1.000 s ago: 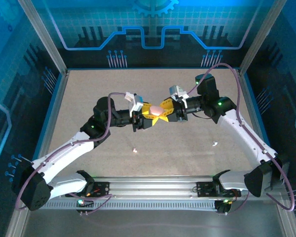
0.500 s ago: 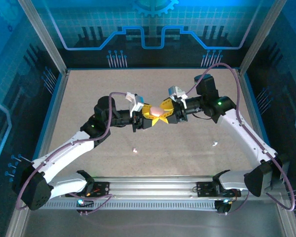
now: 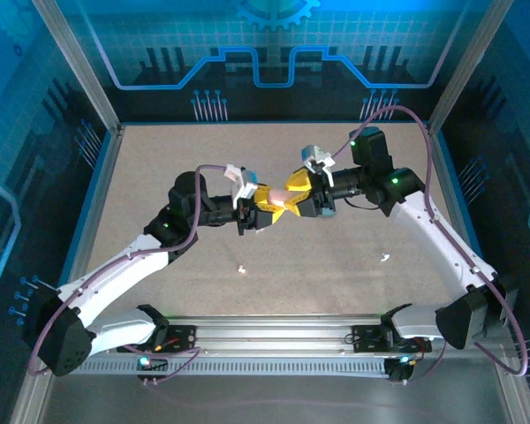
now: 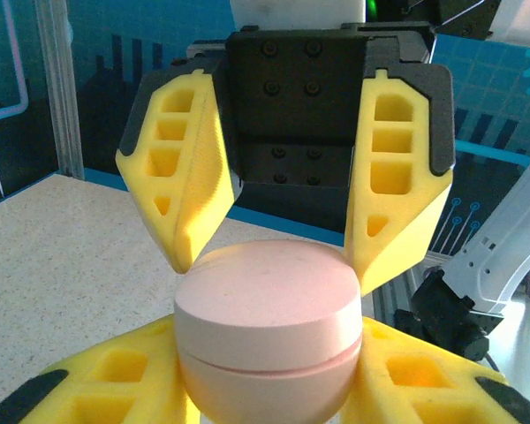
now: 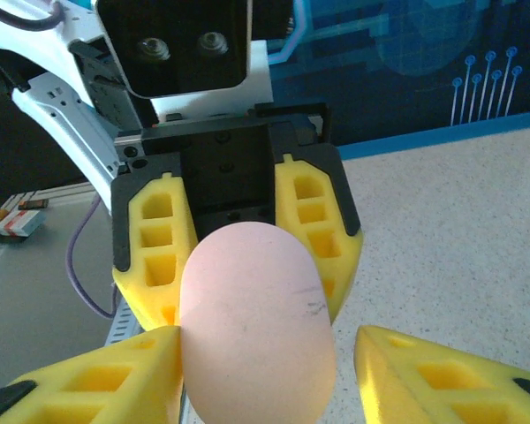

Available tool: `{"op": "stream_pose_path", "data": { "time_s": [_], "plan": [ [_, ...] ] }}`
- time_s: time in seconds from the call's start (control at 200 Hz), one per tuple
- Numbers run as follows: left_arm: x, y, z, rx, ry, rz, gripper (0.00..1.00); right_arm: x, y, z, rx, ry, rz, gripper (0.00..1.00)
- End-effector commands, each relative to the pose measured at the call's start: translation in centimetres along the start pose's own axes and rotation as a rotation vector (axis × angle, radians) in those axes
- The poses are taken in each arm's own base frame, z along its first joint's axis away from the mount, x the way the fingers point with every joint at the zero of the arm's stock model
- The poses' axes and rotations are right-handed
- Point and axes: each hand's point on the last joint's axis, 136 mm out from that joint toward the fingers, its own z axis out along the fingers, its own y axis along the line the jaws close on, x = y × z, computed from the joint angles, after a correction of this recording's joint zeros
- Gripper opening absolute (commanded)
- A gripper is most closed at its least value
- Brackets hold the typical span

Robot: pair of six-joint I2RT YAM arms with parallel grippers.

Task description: Insert the wireless bluetooth earbuds into the charging case

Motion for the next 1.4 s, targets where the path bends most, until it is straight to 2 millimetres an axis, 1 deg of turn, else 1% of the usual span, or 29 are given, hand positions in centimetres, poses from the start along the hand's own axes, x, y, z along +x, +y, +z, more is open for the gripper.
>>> {"op": "stream_pose_path", "data": {
  "time_s": [0.0,0.125,0.24,0.45,0.505,0.605,0.685,0.75,0.855,0.961,1.011,1.071,1.121,1.211,1.251,1.396],
  "plan": [
    [-0.7,-1.6,-0.1,0.069,-0.017,0.045,0.31,-0.9,-2.0,-0.9,0.113,-0.019,-0.025,0.53],
    [-0.6,-1.6,-0.1,0.069,-0.015,0.041,0.31,-1.4,-2.1,-1.1,0.127,-0.034,-0.03,0.54],
    [-0.6,-1.6,-0.1,0.071,-0.015,0.04,0.31,-1.4,-2.4,-1.2,0.141,-0.032,-0.034,0.54],
    [-0.6,-1.6,-0.1,0.072,-0.019,0.039,0.31,-1.4,-3.7,-1.5,0.235,-0.029,-0.043,0.53],
    [-0.5,-1.6,-0.1,0.071,-0.018,0.036,0.31,-1.7,-3.7,-1.6,0.237,-0.036,-0.056,0.53],
    [-0.5,-1.6,-0.1,0.073,-0.02,0.035,0.31,-1.9,-2.9,-1.4,0.2,-0.04,-0.073,0.52],
    [-0.5,-1.6,-0.1,0.072,-0.021,0.037,0.31,-1.8,-2.5,-1.3,0.178,-0.034,-0.079,0.48],
    [-0.5,-1.6,0.0,0.073,-0.019,0.037,0.31,-2.0,-1.6,-1.0,0.127,-0.039,-0.088,0.43],
    [-0.4,-1.6,0.0,0.077,-0.017,0.035,0.32,-2.0,-0.3,-0.4,0.057,-0.027,-0.102,0.41],
    [-0.4,-1.7,0.1,0.083,-0.019,0.037,0.32,-1.9,-0.2,0.0,0.039,-0.007,-0.094,0.35],
    [-0.3,-1.6,0.1,0.083,-0.017,0.034,0.33,-1.9,-0.2,0.0,0.034,-0.007,-0.092,0.3],
    [-0.3,-1.6,0.1,0.082,-0.016,0.034,0.33,-2.0,-0.1,0.1,0.027,-0.009,-0.095,0.28],
    [-0.3,-1.6,0.1,0.082,-0.016,0.033,0.33,-2.1,-0.1,0.1,0.03,-0.01,-0.099,0.24],
    [-0.1,-1.6,0.1,0.08,-0.011,0.03,0.35,-2.1,0.0,0.0,0.033,-0.009,-0.106,0.21],
    [-0.1,-1.5,0.1,0.075,-0.011,0.03,0.36,-2.2,0.1,-0.1,0.033,-0.008,-0.11,0.16],
    [0.1,-1.1,0.3,0.06,-0.01,0.023,0.46,-2.2,0.1,0.0,0.051,0.0,-0.124,0.14]
  ]
}}
